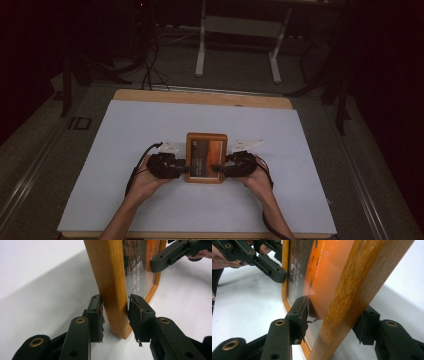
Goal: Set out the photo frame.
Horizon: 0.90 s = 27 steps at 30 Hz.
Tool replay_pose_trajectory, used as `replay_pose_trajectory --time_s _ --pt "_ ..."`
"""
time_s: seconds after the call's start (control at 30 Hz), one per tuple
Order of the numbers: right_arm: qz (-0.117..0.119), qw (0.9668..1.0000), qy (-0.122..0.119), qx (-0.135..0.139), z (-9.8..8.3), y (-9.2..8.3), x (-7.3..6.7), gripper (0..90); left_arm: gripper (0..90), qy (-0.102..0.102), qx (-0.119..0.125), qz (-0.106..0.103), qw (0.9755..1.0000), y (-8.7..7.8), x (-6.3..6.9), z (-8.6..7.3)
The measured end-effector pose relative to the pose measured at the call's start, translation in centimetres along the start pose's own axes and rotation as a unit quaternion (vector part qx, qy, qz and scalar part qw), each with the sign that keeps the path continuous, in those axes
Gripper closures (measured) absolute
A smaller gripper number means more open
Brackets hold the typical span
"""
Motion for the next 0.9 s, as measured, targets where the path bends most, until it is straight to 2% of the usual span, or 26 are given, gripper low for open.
replay_pose_trajectory --time_s 0.07,0.2,0.4,0.57,0.77,0.9 --pt "-0.006 1.0 0.002 -0.003 0.0 0.0 0.1 45.1 64.3 0.001 0.0 -0.001 1.0 0.0 0.0 0.0" --pt "-0.007 0.9999 0.01 0.002 -0.2 -0.3 0.3 44.6 64.4 0.002 -0.001 0.0 1.0 -0.1 0.0 -0.1" --pt "-0.008 0.9999 0.009 0.005 -0.2 -0.7 0.3 44.1 64.3 0.001 -0.002 -0.003 1.0 -0.1 0.0 -0.2" --pt "-0.006 1.0 0.003 0.007 0.0 -1.4 0.1 43.1 58.9 -0.002 0.005 -0.01 0.9999 -0.3 -0.1 -0.1" --pt "-0.013 0.9999 -0.001 0.004 0.0 -2.6 0.0 42.0 52.9 -0.021 0.022 -0.011 0.9995 -1.1 -0.9 -0.1" --pt "-0.014 0.9999 0.003 0.005 -0.3 -3.5 0.3 41.5 49.7 -0.035 0.032 -0.004 0.9989 -1.9 -1.7 -0.3"
Point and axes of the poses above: each handheld gripper's, and its own axes: y roughly forward along the jaws, z roughly out of its top, x roughly to its right, the point moved 4 cm from there along y, roughly forward along the jaws, and after that the axes turned 2 degrees about -x, right-handed, at the moved point
